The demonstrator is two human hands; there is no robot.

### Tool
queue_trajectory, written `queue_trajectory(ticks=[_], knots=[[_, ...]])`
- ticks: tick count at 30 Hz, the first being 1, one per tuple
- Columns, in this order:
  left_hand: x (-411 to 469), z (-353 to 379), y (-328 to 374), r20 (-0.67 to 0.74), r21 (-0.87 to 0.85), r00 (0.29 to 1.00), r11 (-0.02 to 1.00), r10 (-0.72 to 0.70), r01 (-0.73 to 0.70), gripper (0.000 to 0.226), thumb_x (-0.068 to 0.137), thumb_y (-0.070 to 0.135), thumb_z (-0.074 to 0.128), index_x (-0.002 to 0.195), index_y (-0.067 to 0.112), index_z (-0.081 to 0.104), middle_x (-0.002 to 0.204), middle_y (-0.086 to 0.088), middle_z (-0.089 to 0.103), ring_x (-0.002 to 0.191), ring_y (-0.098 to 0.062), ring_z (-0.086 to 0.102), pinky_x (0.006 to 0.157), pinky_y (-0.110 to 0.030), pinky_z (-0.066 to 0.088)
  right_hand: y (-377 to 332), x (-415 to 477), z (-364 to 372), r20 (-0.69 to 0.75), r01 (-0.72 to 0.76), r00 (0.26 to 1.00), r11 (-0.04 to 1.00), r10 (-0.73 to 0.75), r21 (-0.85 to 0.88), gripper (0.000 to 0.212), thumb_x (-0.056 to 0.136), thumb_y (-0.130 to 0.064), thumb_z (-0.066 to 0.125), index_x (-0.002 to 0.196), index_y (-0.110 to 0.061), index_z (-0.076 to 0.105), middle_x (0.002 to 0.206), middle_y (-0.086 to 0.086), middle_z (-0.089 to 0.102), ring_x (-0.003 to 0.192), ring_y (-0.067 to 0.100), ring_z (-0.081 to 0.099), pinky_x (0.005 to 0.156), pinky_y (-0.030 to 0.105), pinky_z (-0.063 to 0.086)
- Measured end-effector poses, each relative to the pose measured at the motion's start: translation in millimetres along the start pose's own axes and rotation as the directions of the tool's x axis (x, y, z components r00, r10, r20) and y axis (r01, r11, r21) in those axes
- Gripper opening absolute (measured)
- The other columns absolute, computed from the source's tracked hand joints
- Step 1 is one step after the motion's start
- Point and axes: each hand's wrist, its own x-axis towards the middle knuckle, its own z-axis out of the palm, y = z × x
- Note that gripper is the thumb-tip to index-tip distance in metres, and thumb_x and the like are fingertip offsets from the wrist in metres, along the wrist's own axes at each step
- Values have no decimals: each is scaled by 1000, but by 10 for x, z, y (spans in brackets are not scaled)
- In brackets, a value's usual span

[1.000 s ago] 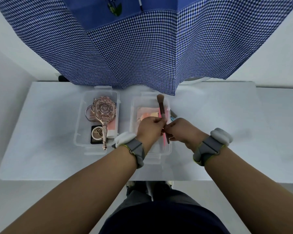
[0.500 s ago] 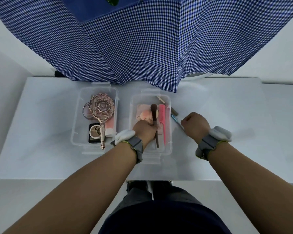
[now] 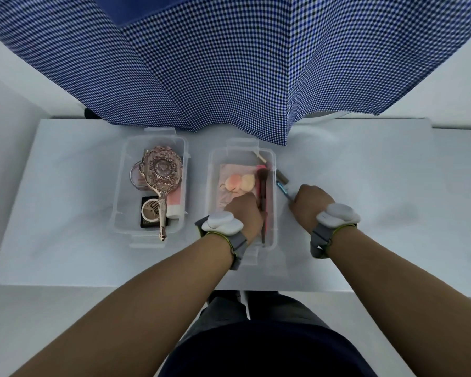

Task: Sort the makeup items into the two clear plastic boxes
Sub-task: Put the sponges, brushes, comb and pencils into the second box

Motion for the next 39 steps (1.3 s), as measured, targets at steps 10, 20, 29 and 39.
queue_trajectory(ticks=[10, 20, 29, 39], knots=[[-163, -127, -44, -69, -86, 998, 996, 1, -7, 25, 95, 24, 52, 114, 15, 64, 117, -4, 69, 110, -24, 62, 88, -28, 45, -11, -105, -87, 59, -90, 994, 996, 89, 11, 35, 83, -27, 58, 56, -19, 38, 67, 2, 56, 49, 7, 37, 44, 19, 20], [-284, -314, 33, 14, -579, 997, 812, -79, 72, 25, 94, 25, 55, 99, 7, 72, 96, -11, 76, 86, -30, 72, 83, -39, 60, -482, -465, -653, 153, -177, 980, 919, 130, 353, 37, 78, -29, 60, 83, 7, 68, 87, 19, 72, 88, 35, 69, 81, 41, 58], [-417, -368, -1, 197, -823, 980, 541, -15, 174, 21, 89, 5, 66, 109, 3, 70, 80, -6, 71, 58, -7, 66, 56, -14, 57, -759, -549, -621, 231, -148, 972, 866, 39, 477, 29, 76, -21, 63, 65, 5, 66, 68, 20, 69, 75, 33, 69, 72, 38, 55], [-279, -168, -229, 199, -667, 957, 687, -212, 290, 15, 87, 5, 65, 73, 10, 66, 81, -15, 71, 65, -22, 65, 81, -39, 60, -491, -233, -536, -40, -108, 991, 947, 126, 302, 26, 84, -21, 54, 100, -4, 65, 101, 16, 72, 97, 35, 66, 83, 40, 55]])
